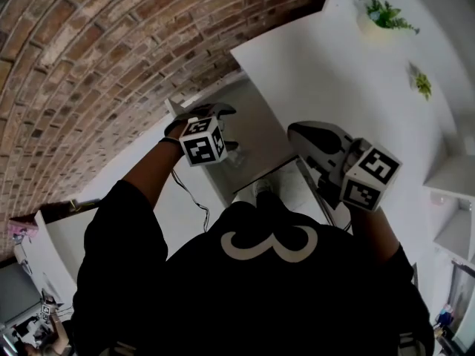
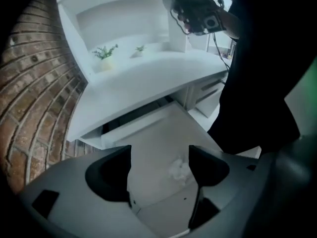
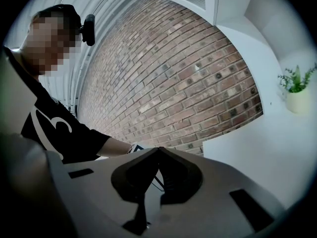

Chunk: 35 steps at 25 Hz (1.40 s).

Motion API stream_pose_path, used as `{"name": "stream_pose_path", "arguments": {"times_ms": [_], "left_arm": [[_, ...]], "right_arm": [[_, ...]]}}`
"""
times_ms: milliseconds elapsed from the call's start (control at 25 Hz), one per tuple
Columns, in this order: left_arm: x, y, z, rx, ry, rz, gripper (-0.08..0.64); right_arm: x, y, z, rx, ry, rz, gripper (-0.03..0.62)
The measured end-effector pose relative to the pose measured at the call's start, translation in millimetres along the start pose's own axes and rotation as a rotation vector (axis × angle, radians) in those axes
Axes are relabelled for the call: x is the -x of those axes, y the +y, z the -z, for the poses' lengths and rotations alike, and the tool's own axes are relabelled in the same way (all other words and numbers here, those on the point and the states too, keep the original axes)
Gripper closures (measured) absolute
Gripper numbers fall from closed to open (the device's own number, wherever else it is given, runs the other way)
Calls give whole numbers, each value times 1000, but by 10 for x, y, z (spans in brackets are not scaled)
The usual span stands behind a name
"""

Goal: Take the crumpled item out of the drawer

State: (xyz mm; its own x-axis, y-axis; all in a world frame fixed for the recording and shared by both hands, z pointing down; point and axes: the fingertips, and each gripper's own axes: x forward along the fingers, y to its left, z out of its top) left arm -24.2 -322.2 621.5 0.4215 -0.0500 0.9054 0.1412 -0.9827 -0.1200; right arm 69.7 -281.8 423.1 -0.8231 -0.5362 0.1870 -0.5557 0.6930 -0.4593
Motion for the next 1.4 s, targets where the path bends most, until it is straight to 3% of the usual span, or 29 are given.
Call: {"name": "stream_pose_path", "arguments": {"times_ms": [280,800,1400], "left_arm": [[-541,-120,380,-188,125,168,198],[-1300,-420,743,-286,251,385,229],[-1575,-657,1038,-356,368,520,408]], "right_arm": [[99,-272,115,-43,-7,57,581],[344,-529,419,-118,15,153,581],[493,-657,553,-139,28,203,581]]}}
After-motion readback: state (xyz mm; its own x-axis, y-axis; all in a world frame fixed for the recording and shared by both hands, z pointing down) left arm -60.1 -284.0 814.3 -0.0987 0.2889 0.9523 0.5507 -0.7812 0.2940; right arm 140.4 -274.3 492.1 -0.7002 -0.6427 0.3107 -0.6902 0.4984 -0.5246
